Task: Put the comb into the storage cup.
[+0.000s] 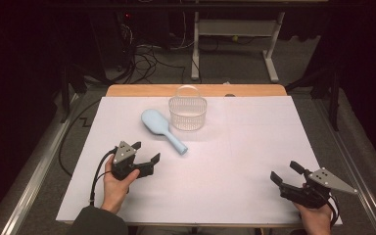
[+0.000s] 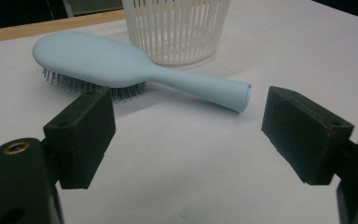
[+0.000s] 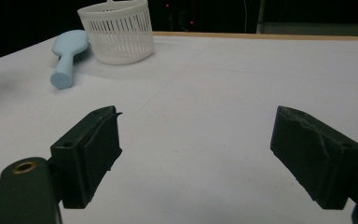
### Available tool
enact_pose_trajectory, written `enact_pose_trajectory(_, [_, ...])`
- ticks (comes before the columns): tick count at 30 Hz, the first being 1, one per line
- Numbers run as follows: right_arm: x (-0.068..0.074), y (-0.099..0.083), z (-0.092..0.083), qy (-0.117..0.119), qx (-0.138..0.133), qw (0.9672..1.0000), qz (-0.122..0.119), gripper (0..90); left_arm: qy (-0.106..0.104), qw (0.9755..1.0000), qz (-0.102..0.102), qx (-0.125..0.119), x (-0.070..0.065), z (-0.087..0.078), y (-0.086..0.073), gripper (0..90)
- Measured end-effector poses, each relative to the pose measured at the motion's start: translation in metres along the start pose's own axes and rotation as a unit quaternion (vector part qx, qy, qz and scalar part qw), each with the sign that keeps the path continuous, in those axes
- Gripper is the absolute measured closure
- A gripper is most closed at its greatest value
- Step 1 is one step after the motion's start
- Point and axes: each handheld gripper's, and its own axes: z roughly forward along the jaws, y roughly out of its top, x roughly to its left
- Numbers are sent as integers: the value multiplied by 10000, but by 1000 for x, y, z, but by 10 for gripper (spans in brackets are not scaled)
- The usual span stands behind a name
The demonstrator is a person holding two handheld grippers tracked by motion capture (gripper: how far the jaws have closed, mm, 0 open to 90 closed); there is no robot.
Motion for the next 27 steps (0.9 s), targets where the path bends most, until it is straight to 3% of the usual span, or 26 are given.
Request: enact_pose_trajectory(27, [0,0,0,40,-15,10000,28,163,-196,9998,92,55,-11,19,17,185])
